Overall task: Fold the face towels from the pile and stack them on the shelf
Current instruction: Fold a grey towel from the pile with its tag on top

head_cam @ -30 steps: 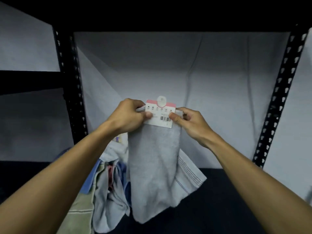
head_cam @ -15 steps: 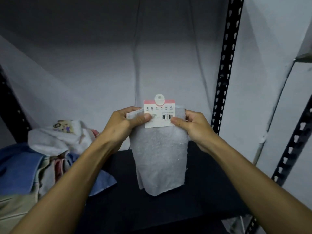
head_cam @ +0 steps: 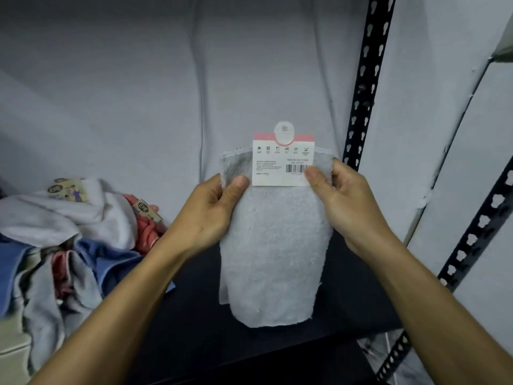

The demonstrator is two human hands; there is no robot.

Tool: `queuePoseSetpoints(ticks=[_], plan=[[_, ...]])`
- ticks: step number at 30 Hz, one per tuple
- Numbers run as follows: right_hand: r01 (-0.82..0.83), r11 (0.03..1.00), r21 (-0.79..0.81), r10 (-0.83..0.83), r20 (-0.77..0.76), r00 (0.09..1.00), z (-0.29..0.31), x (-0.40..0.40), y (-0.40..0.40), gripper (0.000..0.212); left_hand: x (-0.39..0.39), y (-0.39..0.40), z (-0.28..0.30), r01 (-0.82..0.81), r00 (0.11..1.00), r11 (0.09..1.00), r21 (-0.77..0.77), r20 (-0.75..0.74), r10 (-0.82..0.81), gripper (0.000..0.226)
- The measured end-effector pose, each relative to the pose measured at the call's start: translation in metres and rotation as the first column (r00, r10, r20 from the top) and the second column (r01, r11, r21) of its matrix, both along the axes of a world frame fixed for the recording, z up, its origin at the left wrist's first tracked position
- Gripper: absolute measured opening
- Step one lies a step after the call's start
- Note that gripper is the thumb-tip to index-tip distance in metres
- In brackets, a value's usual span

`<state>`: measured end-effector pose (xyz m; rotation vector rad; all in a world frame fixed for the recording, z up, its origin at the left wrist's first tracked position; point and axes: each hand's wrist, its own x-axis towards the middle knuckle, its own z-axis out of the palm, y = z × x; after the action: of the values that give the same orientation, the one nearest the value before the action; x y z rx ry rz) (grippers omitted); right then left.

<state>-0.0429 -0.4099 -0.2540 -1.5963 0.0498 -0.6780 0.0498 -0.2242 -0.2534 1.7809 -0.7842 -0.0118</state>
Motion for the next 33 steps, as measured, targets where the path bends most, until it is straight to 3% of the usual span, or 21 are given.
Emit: queuePoseSetpoints(ticks=[3, 5, 7, 10, 14, 18, 23, 27, 29, 31, 33], plan=[[0.047, 0.999, 0.003, -0.047, -0.032, 0.998, 0.009, 0.003, -0.004, 0.012, 0.006, -0.015, 0.005, -0.005, 0.998, 0.997, -0.073, -0.071, -0.001, 0.023], [0.049, 0.996, 0.07, -0.041, -0.113, 0.993, 0.013, 0.011, -0.011, 0.009, 0.013, -0.024, 0.006, -0.01, 0.962, 0.996, -0.094, -0.271, -0.016, 0.026], [0.075, 0.989, 0.13, -0.043, -0.236, 0.971, 0.007, 0.027, -0.02, 0.008, 0.025, -0.033, -0.002, -0.043, 0.898, 0.999, -0.023, -0.438, 0.029, 0.026], [0.139, 0.984, 0.108, -0.076, -0.451, 0.889, -0.034, 0.06, -0.032, 0.016, 0.046, -0.047, -0.038, -0.099, 0.833, 0.991, 0.095, -0.537, 0.135, 0.031], [0.091, 0.991, 0.101, -0.014, -0.594, 0.805, -0.112, 0.083, -0.038, 0.019, 0.07, -0.053, -0.112, -0.14, 0.783, 0.952, 0.273, -0.558, 0.275, 0.023], [0.049, 0.998, 0.03, -0.018, -0.647, 0.762, -0.152, 0.094, -0.043, 0.032, 0.079, -0.047, -0.147, -0.155, 0.763, 0.942, 0.299, -0.57, 0.306, 0.02], [0.099, 0.984, -0.151, -0.171, -0.595, 0.785, -0.164, 0.106, -0.046, 0.031, 0.093, -0.047, -0.159, -0.191, 0.805, 0.949, 0.249, -0.513, 0.297, 0.027], [0.18, 0.938, -0.297, -0.324, -0.561, 0.762, -0.178, 0.112, -0.049, 0.03, 0.095, -0.051, -0.167, -0.263, 0.869, 0.907, 0.33, -0.327, 0.371, 0.03], [0.165, 0.881, -0.443, -0.415, -0.557, 0.72, -0.181, 0.109, -0.047, 0.031, 0.09, -0.049, -0.17, -0.27, 0.895, 0.898, 0.349, -0.253, 0.367, 0.031], [0.091, 0.726, -0.681, -0.547, -0.493, 0.677, -0.177, 0.1, -0.042, 0.036, 0.084, -0.041, -0.172, -0.275, 0.905, 0.901, 0.335, -0.227, 0.36, 0.035], [0.081, 0.611, -0.787, -0.58, -0.376, 0.723, -0.169, 0.081, -0.03, 0.039, 0.077, -0.029, -0.175, -0.28, 0.909, 0.899, 0.338, -0.208, 0.362, 0.04]])
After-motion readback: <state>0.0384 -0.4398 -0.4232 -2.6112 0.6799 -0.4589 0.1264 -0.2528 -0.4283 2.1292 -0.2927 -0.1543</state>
